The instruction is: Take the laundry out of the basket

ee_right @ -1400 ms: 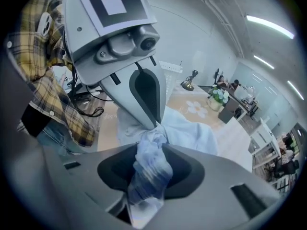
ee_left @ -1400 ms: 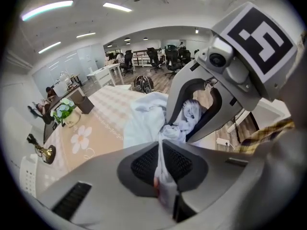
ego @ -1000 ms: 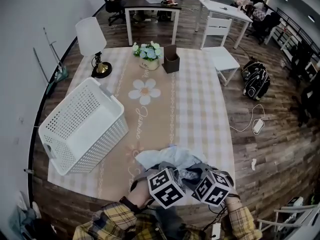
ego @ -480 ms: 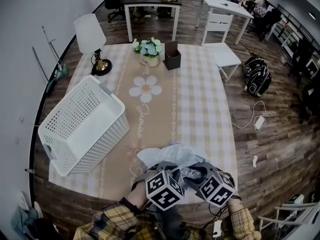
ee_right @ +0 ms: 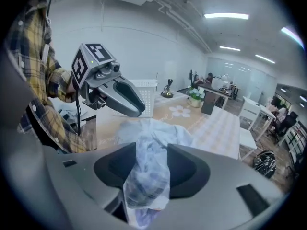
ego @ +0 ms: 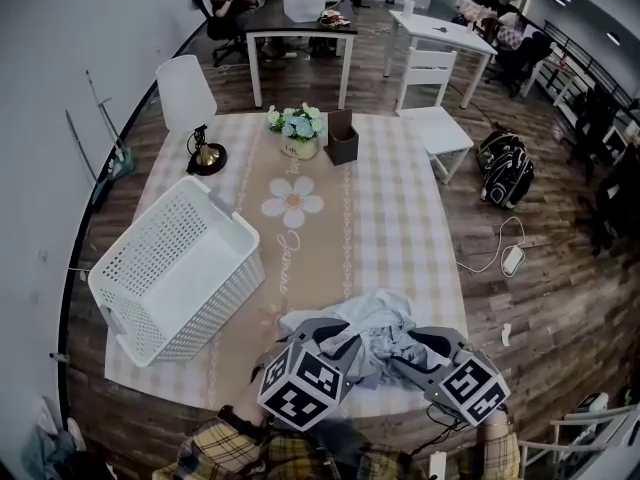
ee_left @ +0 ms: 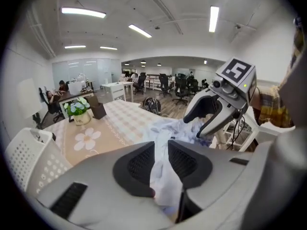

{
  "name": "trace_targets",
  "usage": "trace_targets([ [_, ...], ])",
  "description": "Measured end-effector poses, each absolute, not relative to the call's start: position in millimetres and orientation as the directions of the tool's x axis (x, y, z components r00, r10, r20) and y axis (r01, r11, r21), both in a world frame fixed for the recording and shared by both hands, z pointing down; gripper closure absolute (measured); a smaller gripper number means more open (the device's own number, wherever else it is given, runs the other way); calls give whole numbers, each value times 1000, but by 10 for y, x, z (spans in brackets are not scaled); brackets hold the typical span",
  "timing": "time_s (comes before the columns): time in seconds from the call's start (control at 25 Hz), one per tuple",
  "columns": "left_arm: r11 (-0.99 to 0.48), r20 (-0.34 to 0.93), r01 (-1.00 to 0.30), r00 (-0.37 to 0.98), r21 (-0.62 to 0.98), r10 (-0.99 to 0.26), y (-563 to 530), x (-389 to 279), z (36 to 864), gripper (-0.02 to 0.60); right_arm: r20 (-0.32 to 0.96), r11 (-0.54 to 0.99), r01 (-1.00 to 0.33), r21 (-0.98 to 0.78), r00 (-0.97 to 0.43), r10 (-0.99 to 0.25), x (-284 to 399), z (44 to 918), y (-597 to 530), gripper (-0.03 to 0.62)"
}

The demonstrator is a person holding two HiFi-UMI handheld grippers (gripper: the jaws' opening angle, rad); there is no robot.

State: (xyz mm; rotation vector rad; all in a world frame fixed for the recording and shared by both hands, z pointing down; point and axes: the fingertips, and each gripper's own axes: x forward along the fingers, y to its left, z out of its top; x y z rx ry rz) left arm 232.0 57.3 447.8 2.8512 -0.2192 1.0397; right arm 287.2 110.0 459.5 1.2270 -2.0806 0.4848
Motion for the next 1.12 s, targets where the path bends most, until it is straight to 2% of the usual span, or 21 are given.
trace_targets([
  [0.16,-979,547,-193,827,61,-129,467,2272,4029,420,593,427,-904,28,-329,-735,2979,4055,1074,364],
  [0.48,-966,295,-208,943,156,-156,383,2182,3176,420,225,336,-939,-80,-345,-911,2865,3012,864,388],
  [0.56,-964,250,-207,955,166,-162,405,2173,3017,425,170,335,-937,-102,-349,-922,2817,2876,828,409],
  [0.6,-962,229,-207,959,179,-164,422,2173,2944,433,147,341,-933,-115,-355,-923,2787,2823,816,453],
  [0.64,-959,210,-210,963,193,-169,440,2173,2878,434,129,346,-930,-126,-361,-924,2759,2781,809,476],
  [0.76,-953,173,-226,966,203,-193,475,2163,2764,525,96,336,-931,-143,-351,-931,2710,2699,807,500],
  [0.84,-950,165,-228,967,214,-195,511,2157,2742,555,76,318,-937,-143,-331,-941,2701,2661,818,534],
  [1.04,-955,109,-208,976,212,-189,518,2108,2667,555,71,319,-937,-141,-331,-941,2608,2577,843,595],
  [1.12,-954,115,-212,975,212,-191,535,2091,2641,555,82,335,-933,-132,-347,-934,2552,2558,844,595],
])
